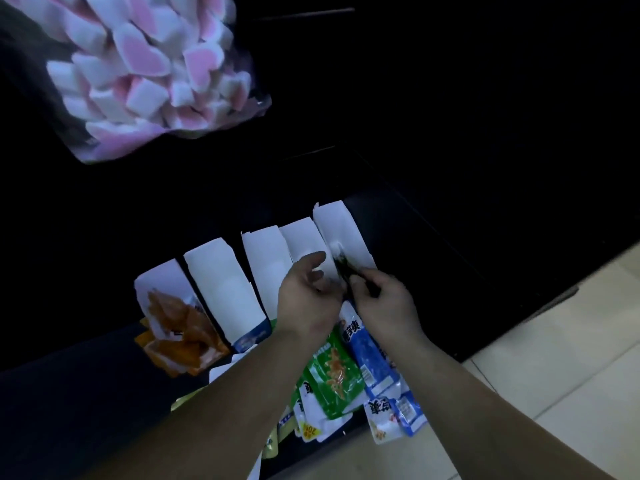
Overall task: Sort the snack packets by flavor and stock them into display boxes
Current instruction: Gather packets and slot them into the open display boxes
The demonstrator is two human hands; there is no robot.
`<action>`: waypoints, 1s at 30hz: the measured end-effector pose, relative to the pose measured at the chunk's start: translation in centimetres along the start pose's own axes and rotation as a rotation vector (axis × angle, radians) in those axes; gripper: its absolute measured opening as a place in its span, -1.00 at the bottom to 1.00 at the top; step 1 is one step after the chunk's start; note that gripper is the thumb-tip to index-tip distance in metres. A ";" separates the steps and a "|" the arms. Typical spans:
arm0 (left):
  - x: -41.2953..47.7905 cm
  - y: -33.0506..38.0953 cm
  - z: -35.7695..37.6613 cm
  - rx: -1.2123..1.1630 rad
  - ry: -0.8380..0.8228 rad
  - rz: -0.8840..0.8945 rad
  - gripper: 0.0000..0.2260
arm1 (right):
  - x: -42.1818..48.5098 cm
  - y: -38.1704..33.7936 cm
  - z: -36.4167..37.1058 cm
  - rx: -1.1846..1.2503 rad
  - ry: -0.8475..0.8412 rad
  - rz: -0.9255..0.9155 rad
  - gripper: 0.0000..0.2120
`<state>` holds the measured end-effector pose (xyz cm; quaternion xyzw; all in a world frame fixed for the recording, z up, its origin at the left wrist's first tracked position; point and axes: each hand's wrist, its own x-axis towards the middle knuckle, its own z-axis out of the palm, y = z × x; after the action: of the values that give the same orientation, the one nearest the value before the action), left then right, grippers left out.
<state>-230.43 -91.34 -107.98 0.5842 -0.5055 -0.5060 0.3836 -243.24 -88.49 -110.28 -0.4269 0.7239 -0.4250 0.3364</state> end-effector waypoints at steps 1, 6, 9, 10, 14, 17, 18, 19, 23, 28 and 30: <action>-0.3 -0.1 -0.7 0.063 0.027 0.039 -0.61 | -0.7 0.0 -0.5 -0.208 -0.005 -0.086 -0.69; -3.4 0.4 -4.8 0.293 -0.093 0.107 -0.66 | -5.6 -1.5 -1.1 -0.640 -0.051 -0.392 -0.71; -4.8 0.7 -8.2 0.451 -0.156 0.130 -0.63 | -7.7 -2.1 0.4 -0.484 -0.288 -0.314 -0.69; -5.3 0.6 -9.6 0.491 -0.164 0.138 -0.67 | -8.3 -2.3 1.1 -0.420 -0.369 -0.246 -0.66; -7.2 -2.3 -15.4 0.638 -0.149 0.133 -0.82 | -9.1 -2.4 3.8 -0.256 -0.468 -0.030 -0.78; -8.9 -7.1 -17.9 0.513 0.001 -0.090 -0.88 | -10.0 -1.0 5.6 -0.272 -0.576 0.023 -0.86; -9.4 -8.8 -18.1 0.485 0.054 -0.150 -0.86 | -10.3 -0.3 6.0 -0.309 -0.611 0.003 -0.91; -9.9 -10.3 -18.3 0.470 0.100 -0.183 -0.86 | -10.7 0.3 6.6 -0.337 -0.638 -0.013 -0.88; -11.2 -15.7 -19.1 0.565 0.198 -0.250 -0.88 | -11.0 0.9 8.8 -0.333 -0.588 -0.051 -0.71; -12.7 -18.0 -18.6 0.561 0.259 -0.418 -0.51 | -12.3 2.1 12.5 -0.569 -0.583 -0.122 -0.75; -12.7 -18.2 -18.3 0.558 0.274 -0.385 -0.42 | -12.5 2.4 13.6 -0.670 -0.583 -0.165 -0.77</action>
<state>-208.51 -76.52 -119.36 0.8132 -0.4487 -0.3285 0.1716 -227.35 -80.95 -116.52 -0.6704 0.6601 -0.0546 0.3345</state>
